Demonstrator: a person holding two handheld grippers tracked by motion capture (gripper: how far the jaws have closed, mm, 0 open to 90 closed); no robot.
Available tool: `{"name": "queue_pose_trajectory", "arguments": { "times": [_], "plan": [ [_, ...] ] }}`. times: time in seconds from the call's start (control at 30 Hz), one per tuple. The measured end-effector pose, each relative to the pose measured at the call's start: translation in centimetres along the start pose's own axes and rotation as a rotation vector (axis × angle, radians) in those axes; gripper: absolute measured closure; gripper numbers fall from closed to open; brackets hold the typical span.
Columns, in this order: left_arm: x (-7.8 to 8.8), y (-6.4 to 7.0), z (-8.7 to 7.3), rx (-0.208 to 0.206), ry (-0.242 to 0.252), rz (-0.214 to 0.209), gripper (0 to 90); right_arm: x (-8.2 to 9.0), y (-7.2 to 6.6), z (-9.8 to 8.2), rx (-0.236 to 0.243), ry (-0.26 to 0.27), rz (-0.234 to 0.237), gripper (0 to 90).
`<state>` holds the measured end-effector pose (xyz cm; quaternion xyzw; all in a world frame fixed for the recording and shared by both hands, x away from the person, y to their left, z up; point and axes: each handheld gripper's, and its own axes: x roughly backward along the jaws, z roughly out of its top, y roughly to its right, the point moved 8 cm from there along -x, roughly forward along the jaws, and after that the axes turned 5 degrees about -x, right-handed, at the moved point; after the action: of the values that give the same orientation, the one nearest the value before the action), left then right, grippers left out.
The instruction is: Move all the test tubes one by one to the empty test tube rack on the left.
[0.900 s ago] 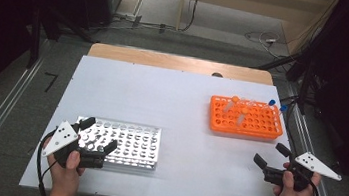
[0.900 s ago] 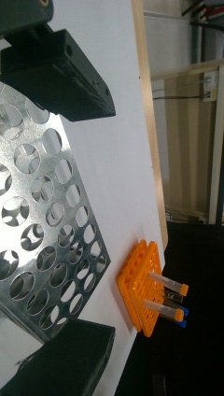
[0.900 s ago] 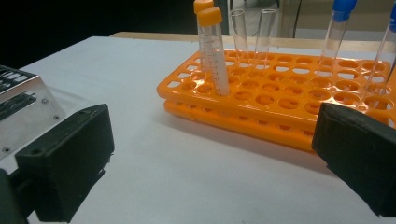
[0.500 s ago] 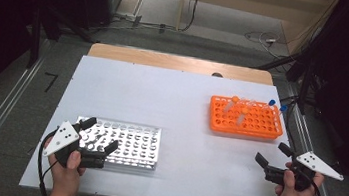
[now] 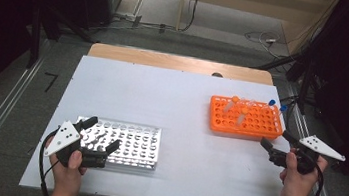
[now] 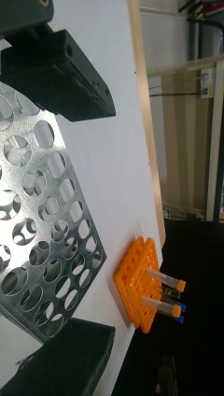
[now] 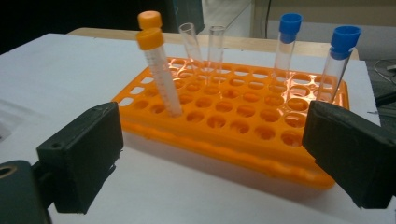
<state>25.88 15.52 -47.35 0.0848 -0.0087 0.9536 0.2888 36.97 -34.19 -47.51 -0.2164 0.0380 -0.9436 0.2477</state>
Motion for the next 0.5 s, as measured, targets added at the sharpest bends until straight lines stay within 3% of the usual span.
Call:
{"name": "queue_pose_trajectory", "arguments": {
  "times": [0.27, 0.33, 0.5],
  "plan": [
    [-0.2, 0.2, 0.0, 0.003, 0.001, -0.006, 0.0, -2.1, 3.0, 0.8, -0.051, -0.016, -0.028, 6.9],
    [-0.2, 0.2, 0.0, 0.003, 0.002, -0.007, 0.0, -2.9, 4.3, 1.0, -0.086, -0.022, -0.043, 12.4],
    [-0.2, 0.2, 0.0, 0.009, 0.003, -0.011, 0.0, -4.1, 5.8, 1.3, -0.1, -0.041, -0.087, 24.6]
  ]
}}
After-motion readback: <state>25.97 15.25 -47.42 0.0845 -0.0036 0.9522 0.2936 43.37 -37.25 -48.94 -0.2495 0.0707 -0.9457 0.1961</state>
